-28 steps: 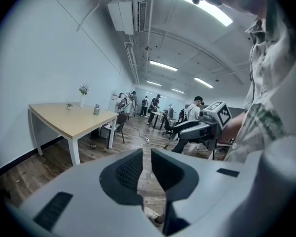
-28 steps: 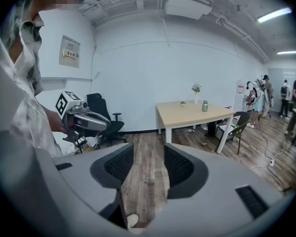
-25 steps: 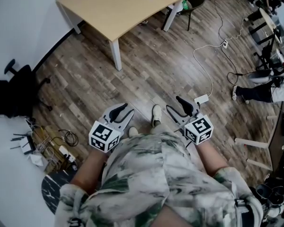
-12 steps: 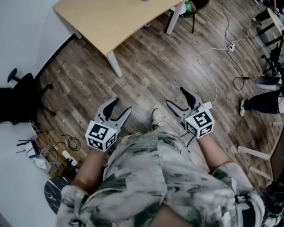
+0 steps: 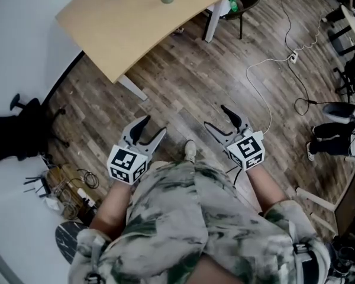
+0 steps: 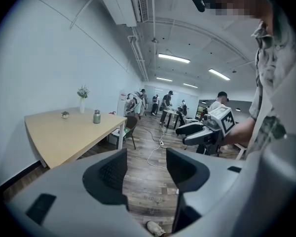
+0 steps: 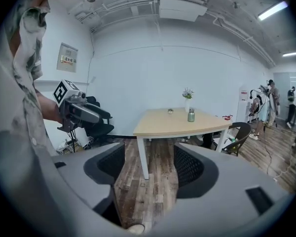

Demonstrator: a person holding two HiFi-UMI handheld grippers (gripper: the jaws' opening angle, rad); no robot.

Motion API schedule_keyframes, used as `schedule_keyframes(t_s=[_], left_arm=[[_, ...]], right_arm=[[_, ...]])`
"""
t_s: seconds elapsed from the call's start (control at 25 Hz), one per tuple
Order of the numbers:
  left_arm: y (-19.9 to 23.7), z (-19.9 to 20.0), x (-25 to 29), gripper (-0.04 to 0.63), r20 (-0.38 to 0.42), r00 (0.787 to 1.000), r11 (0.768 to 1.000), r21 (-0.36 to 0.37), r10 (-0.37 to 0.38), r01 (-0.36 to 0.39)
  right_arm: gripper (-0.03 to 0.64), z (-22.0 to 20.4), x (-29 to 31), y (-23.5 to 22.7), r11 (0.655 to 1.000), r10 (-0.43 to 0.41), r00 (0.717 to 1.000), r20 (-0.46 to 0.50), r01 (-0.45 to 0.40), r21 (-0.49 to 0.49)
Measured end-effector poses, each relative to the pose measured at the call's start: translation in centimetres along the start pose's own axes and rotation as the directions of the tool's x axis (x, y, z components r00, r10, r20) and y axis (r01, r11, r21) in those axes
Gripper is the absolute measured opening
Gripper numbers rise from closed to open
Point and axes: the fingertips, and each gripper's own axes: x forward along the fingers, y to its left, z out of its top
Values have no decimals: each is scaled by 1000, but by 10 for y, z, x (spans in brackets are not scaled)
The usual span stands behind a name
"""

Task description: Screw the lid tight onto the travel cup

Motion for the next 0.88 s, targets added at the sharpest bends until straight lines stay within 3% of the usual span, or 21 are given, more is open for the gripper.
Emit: schedule_keyframes(t_s=[0.36,0.88], left_arm=[[-6,35,66,244,-14,1000,1000,20,-4,5],[60,62,138,244,3,1000,999,-14,-28,28]], right_arm=[[311,-16,-6,-75,997,-37,999,5,37,62],[302,-1,49,-121,997,-29,999,-33,32,66]])
